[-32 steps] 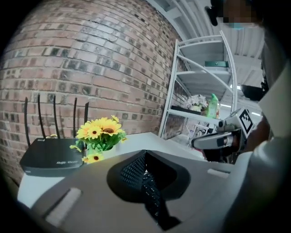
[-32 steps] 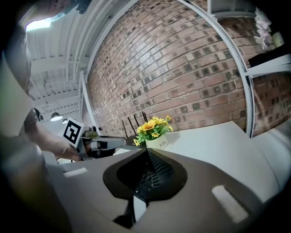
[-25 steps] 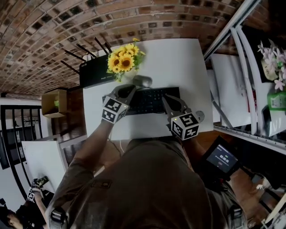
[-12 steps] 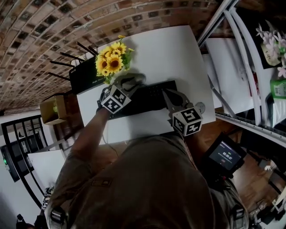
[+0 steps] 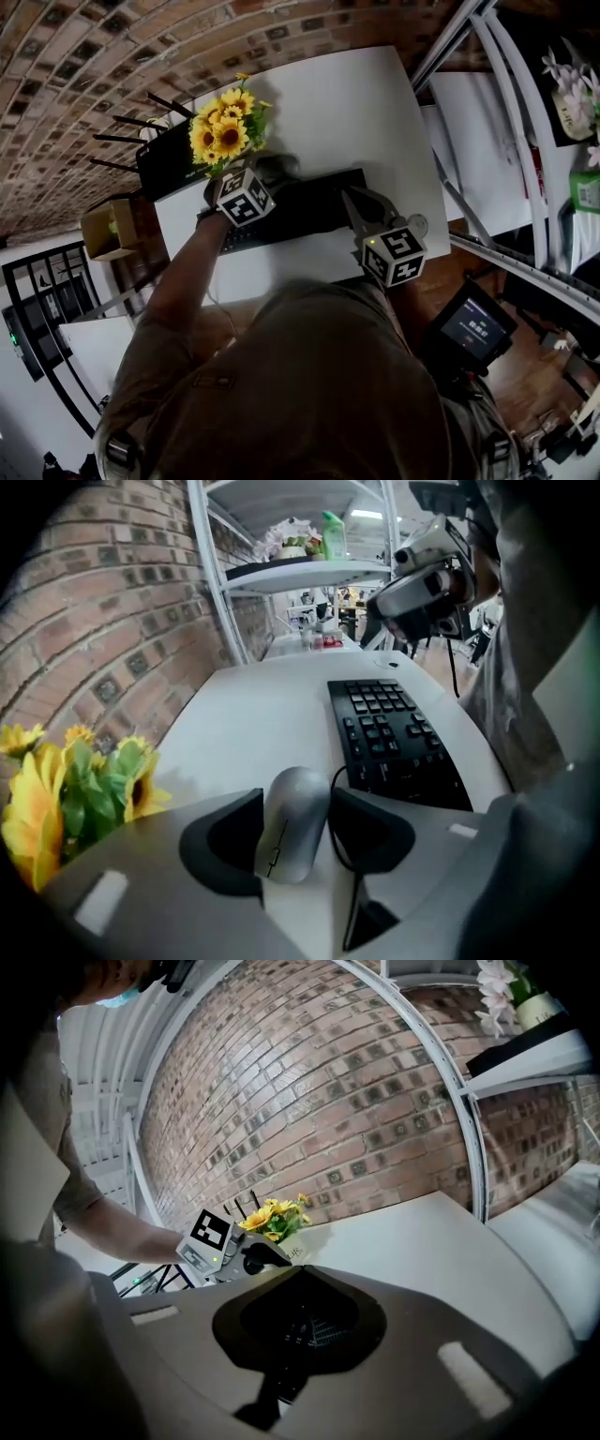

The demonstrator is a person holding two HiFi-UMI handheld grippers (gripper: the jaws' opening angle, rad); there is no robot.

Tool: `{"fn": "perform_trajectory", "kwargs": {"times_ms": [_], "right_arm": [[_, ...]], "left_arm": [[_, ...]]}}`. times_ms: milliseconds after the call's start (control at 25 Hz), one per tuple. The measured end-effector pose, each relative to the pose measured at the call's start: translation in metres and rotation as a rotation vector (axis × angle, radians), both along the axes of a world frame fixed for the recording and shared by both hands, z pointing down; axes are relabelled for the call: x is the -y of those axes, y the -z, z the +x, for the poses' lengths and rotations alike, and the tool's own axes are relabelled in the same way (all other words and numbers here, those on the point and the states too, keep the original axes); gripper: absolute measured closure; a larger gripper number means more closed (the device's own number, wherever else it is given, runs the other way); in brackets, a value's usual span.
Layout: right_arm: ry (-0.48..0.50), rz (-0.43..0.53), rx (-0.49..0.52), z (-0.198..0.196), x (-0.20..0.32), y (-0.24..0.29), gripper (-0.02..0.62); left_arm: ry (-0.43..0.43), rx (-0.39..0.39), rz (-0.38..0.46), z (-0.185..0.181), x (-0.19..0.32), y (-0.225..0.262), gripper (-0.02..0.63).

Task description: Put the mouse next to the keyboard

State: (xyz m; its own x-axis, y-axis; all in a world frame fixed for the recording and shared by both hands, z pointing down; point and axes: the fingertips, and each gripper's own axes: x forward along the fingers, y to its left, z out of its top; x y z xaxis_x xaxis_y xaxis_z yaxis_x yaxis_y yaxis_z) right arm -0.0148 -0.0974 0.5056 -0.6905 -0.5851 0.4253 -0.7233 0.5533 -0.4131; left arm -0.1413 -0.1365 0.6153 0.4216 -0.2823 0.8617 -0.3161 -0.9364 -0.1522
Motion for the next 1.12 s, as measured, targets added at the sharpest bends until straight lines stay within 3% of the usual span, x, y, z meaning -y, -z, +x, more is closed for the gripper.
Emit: {"fn": "perform_trajectory", "kwargs": {"times_ms": [320, 600, 880, 1120], "right_arm": [[0.007, -0.017, 0.013, -0.001, 0.006, -0.006, 0.589], [-0.003, -0.02, 0.017, 0.003, 0.011, -0.006, 0.589], [-0.015, -0.019, 0.017, 0.009, 0.013, -0.005, 0.589], [-0.019, -0.02, 0.012, 0.011, 0.011, -0.004, 0.589]], "left_arm": [[-0.141, 0.124, -0.087, -0.003, -0.006, -0.018, 0.385], [-0.169, 0.175, -0.123, -0.002, 0.002, -0.026, 0.342], [-0.166, 0.159, -0.199, 0.002, 0.004, -0.039, 0.333], [-0.123, 0.105, -0.214, 0.005, 0.007, -0.036, 0.333]]}}
